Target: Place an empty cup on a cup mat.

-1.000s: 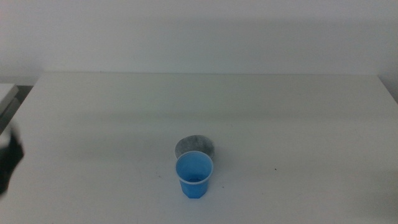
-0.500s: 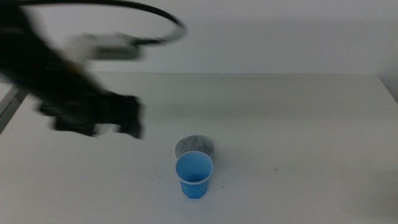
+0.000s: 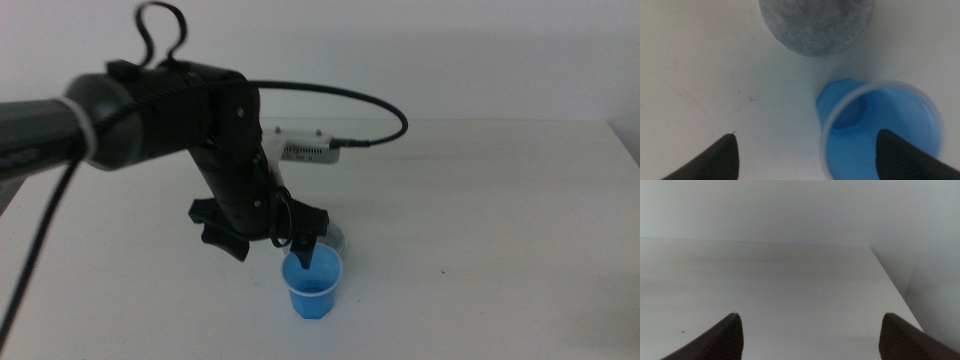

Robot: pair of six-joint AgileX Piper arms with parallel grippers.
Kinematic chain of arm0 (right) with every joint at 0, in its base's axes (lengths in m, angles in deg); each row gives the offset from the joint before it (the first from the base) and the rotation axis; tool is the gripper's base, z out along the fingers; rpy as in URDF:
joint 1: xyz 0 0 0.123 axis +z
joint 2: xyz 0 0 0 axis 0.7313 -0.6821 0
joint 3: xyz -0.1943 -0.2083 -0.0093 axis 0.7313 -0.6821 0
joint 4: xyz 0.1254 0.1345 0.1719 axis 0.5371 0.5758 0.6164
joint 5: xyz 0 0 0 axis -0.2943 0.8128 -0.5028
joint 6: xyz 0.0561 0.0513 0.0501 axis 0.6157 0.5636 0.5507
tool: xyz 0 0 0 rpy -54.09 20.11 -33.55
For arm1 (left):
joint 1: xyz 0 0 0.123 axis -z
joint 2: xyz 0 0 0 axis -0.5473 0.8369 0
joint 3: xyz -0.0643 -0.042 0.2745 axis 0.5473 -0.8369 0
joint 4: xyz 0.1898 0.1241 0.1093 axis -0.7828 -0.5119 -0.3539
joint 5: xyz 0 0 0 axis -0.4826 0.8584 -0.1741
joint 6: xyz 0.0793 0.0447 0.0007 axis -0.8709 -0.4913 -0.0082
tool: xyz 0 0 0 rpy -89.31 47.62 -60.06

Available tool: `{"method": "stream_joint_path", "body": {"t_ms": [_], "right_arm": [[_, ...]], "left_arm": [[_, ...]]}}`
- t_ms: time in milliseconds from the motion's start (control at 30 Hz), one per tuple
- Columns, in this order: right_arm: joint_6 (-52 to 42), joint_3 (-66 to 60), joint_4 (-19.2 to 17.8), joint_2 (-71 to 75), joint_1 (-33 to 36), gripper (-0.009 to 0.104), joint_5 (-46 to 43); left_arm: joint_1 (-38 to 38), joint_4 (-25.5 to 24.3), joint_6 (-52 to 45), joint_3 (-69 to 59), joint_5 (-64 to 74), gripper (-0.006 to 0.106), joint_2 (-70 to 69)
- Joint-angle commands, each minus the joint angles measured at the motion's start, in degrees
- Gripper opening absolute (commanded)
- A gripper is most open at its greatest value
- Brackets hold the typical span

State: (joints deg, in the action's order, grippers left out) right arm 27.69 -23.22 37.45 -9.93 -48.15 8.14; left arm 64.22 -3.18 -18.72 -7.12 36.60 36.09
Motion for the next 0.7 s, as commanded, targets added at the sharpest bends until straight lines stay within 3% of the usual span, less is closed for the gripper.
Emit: {"method": "stream_joint_path", "body": {"t_ms": [0, 200, 433, 667], "right_arm": [[-0.23, -0.19, -0.39, 0.28, 0.04, 0.093, -0.38], [-0.23, -0.19, -0.39, 0.28, 0.04, 0.093, -0.38], [-0.23, -0.19, -0.39, 0.28, 0.04, 0.093, -0.38], [-0.23, -0.19, -0.39, 0.28, 0.04, 0.093, -0.38]], "left_arm": [[0.4, 0.52, 0.63, 0.4, -0.63, 0.092, 1.82], [0.4, 0.95, -1.12, 0.4, -0.14, 0.065, 4.85], [0.4, 3.96, -1.23, 0.87, 0.7, -0.001, 4.36], [0.4, -0.32, 1.02, 11.18, 7.32, -0.002, 3.77]]}}
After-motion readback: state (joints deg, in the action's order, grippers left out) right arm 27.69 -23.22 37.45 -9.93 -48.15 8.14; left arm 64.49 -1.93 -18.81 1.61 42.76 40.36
